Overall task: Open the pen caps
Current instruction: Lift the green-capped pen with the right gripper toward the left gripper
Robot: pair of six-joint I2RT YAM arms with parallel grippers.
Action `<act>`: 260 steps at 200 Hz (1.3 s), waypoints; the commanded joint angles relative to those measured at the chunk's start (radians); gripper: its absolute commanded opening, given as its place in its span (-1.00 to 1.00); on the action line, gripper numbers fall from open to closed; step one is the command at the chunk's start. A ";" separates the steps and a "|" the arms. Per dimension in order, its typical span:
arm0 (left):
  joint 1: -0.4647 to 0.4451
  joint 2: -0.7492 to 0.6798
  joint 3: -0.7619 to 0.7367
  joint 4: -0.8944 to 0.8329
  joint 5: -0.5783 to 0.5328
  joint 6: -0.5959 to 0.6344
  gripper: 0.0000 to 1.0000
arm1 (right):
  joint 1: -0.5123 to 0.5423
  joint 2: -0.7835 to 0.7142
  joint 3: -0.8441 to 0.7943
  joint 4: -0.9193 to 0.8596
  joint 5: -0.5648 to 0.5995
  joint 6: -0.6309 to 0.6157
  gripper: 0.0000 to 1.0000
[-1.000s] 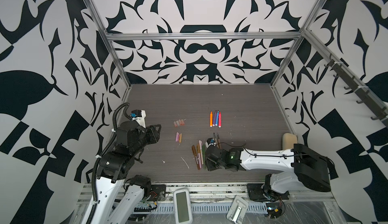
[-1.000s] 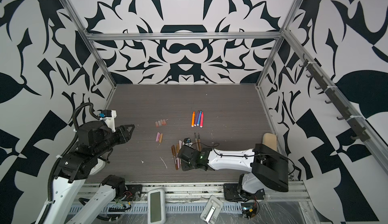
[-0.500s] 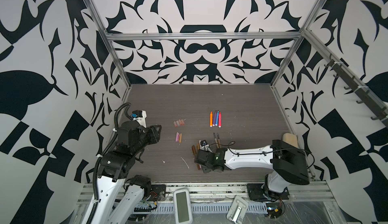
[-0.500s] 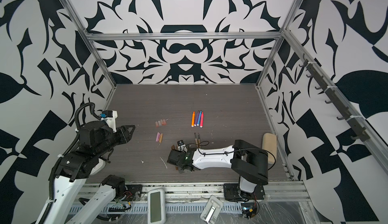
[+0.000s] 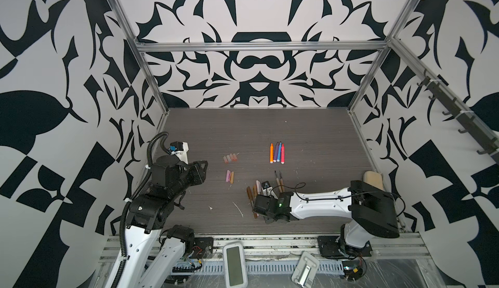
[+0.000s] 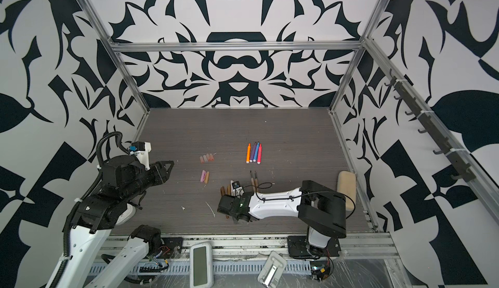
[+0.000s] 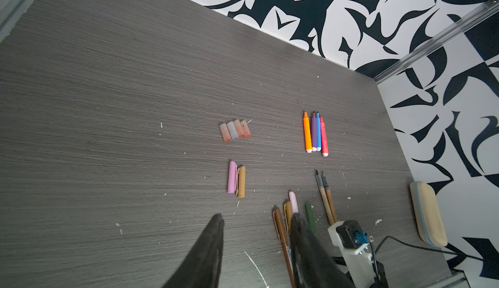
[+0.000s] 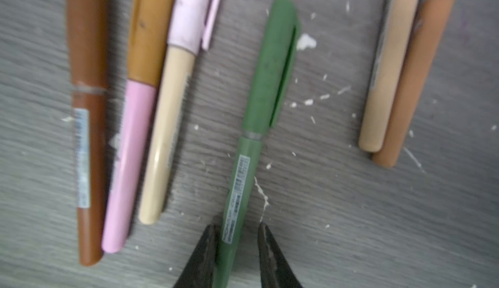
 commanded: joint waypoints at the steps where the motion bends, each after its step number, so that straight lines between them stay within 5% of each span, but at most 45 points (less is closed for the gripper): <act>1: 0.019 0.002 -0.008 -0.009 -0.006 0.002 -0.12 | 0.003 -0.007 -0.045 0.037 -0.031 0.021 -0.51; 28: 0.038 -0.021 -0.009 -0.010 -0.027 0.000 -0.11 | -0.011 -0.025 -0.050 0.009 -0.020 -0.017 -1.00; 117: 0.043 -0.058 -0.017 -0.008 -0.071 -0.009 -0.09 | -0.065 -0.343 0.078 -0.211 0.259 -0.229 -1.00; 177: 0.043 -0.038 -0.019 -0.011 -0.085 -0.012 -0.08 | -0.125 -0.451 0.040 -0.096 0.131 -0.313 -1.00; 260: 0.043 0.019 -0.012 -0.016 -0.044 -0.008 -0.09 | -0.151 -0.668 -0.105 0.005 -0.023 -0.191 -1.00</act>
